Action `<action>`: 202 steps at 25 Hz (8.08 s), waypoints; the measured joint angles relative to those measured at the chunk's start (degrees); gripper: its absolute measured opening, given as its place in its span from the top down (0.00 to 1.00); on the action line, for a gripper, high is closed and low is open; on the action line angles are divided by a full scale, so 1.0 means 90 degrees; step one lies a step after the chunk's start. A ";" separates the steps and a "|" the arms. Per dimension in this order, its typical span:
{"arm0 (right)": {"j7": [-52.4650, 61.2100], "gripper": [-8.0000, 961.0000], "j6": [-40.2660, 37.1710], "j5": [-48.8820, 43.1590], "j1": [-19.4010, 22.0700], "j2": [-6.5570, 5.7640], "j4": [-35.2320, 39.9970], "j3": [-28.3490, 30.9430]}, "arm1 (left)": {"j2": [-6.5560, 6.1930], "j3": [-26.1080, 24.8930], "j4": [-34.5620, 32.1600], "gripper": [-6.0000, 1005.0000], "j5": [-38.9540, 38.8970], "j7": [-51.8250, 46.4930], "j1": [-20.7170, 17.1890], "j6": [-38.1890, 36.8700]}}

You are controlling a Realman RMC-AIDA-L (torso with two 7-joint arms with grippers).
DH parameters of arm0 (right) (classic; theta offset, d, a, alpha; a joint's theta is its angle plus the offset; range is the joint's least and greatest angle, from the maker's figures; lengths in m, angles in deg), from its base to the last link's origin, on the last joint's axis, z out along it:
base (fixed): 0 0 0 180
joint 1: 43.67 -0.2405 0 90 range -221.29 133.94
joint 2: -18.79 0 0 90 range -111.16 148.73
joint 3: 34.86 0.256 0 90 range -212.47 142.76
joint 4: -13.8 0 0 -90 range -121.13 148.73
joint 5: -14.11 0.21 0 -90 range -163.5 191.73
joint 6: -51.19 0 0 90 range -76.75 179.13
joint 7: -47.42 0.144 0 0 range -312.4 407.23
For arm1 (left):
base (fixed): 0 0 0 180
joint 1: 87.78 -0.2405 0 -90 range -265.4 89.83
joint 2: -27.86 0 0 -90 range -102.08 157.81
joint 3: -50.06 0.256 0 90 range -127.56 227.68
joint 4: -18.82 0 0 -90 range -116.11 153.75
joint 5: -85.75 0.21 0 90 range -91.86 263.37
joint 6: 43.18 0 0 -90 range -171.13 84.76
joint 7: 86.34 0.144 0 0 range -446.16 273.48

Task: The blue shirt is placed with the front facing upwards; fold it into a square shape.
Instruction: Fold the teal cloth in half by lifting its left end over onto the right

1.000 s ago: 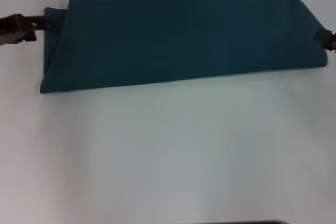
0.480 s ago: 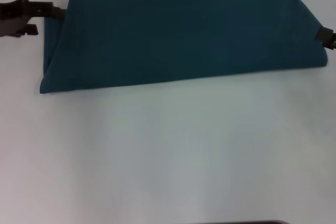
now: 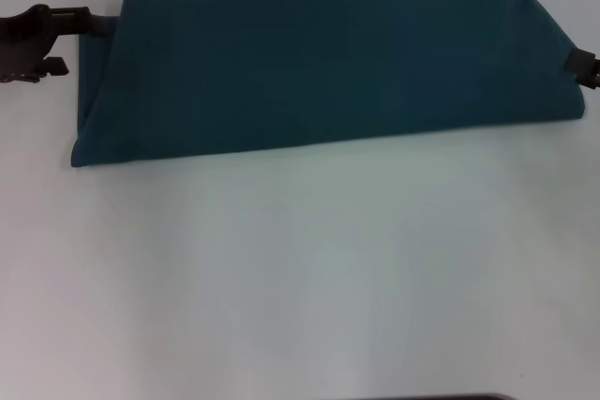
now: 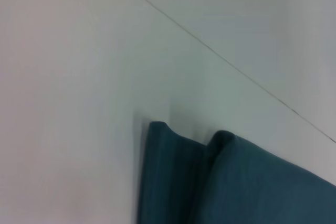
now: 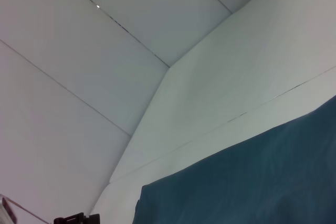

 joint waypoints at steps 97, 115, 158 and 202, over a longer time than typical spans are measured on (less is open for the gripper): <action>0.0008 0.03 -0.0037 0.0027 0.0024 -0.0006 -0.0154 0.0004 | 0.0408 0.0897 -0.0055 0.74 0.1419 -0.0179 0.0848 -0.0200; 0.0078 0.03 -0.0032 0.0039 0.0018 -0.0004 -0.0168 0.0004 | 0.0089 0.0561 0.0264 0.95 0.1399 -0.0099 0.0441 -0.0190; 0.0087 0.03 0.0249 -0.0205 -0.0071 0.0030 -0.0166 -0.0074 | -0.0442 -0.0363 0.0991 0.95 0.1029 -0.0282 0.0778 -0.2127; 0.0093 0.03 0.0248 -0.0245 -0.0156 0.0030 -0.0165 -0.0080 | 0.0060 0.0740 0.1599 0.95 0.0927 -0.1021 0.2832 -0.2925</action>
